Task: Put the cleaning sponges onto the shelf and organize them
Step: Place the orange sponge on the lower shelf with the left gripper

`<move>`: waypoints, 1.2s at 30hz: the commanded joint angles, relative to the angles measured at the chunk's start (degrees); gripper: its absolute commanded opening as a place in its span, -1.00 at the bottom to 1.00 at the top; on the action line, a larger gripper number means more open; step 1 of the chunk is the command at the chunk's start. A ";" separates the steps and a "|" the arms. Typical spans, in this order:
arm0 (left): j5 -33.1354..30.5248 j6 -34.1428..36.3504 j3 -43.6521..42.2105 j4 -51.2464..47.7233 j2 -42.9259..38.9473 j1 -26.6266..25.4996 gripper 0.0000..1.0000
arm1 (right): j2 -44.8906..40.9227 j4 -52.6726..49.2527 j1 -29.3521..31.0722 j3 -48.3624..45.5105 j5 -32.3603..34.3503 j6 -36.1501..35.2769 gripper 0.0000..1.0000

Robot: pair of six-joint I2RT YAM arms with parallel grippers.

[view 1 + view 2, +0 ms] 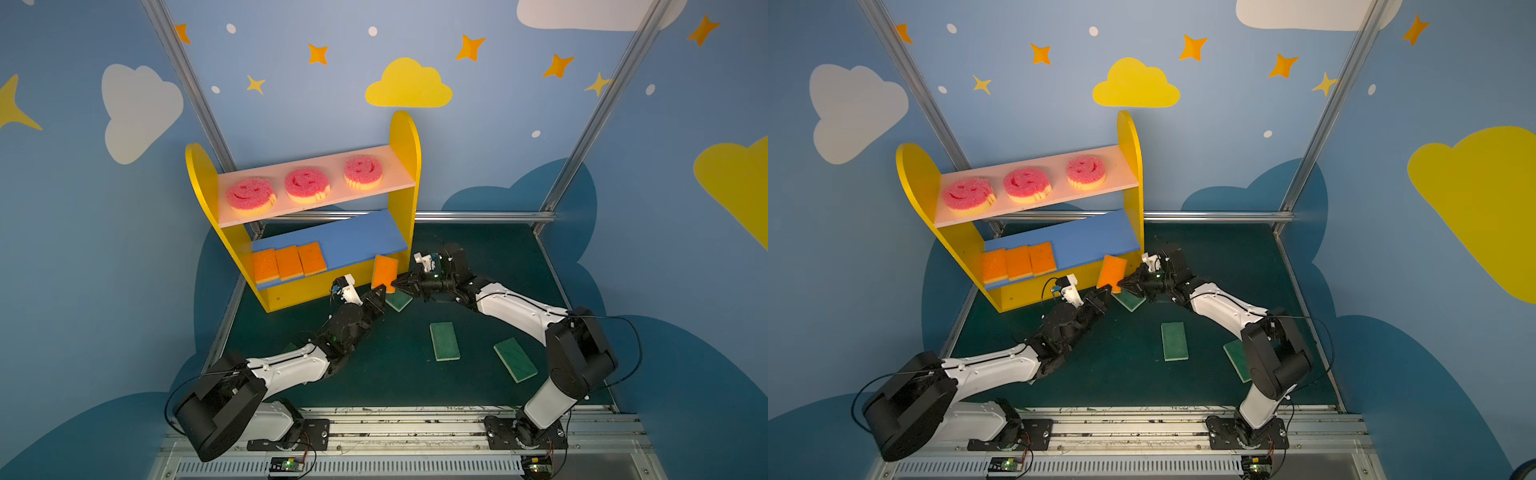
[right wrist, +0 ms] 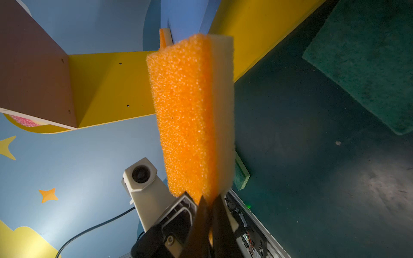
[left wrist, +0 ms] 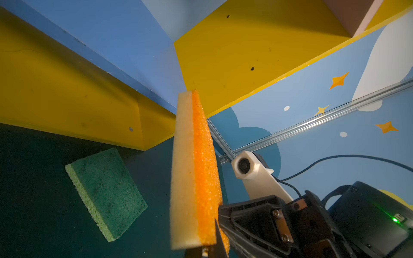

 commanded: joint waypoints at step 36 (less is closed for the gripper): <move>7.49 -9.33 8.71 -2.68 7.71 22.42 -0.94 | -5.53 -5.94 -6.87 -4.28 -2.48 -7.25 -0.04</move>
